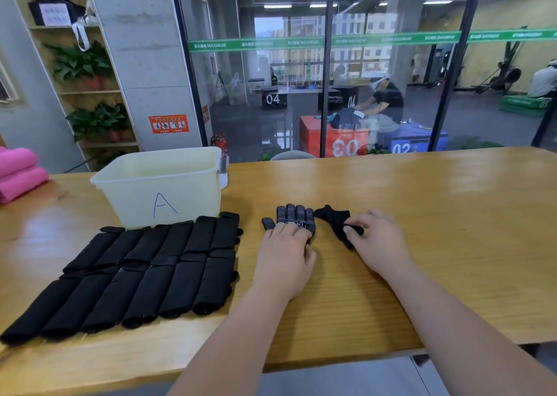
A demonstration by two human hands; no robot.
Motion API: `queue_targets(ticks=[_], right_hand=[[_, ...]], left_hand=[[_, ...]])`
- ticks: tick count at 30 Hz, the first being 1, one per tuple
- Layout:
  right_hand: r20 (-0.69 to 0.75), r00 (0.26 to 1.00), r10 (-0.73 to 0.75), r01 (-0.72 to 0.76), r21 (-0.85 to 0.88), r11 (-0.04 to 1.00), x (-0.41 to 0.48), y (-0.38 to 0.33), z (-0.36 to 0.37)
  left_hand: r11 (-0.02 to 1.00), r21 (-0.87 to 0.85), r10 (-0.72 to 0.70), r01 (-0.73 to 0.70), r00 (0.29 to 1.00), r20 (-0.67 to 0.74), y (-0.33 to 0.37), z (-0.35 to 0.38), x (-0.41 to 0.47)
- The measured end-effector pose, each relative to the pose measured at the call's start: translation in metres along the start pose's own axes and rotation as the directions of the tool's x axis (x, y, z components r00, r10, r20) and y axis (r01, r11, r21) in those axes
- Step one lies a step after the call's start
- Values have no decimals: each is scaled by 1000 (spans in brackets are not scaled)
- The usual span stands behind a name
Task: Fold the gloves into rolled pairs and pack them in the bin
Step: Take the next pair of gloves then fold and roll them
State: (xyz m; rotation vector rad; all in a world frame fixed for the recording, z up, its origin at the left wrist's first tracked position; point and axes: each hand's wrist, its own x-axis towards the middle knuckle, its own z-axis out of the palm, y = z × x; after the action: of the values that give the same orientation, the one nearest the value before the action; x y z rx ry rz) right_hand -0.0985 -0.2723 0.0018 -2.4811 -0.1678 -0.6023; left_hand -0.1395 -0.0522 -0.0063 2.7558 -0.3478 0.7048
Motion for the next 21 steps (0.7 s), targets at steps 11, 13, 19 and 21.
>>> queue_targets(ticks=[11, 13, 19, 21], right_hand=[[170, 982, 83, -174, 642, 746, 37, -56, -86], [244, 970, 10, -171, 649, 741, 43, -65, -102], [351, 936, -40, -137, 465, 875, 55, -69, -114], [268, 963, -28, -74, 362, 929, 63, -68, -112]], left_hand=[[996, -75, -48, 53, 997, 62, -2, 1, 4], [996, -76, -51, 55, 997, 50, -2, 0, 3], [996, -42, -77, 79, 996, 46, -2, -1, 1], [994, -55, -90, 93, 994, 59, -3, 0, 1]])
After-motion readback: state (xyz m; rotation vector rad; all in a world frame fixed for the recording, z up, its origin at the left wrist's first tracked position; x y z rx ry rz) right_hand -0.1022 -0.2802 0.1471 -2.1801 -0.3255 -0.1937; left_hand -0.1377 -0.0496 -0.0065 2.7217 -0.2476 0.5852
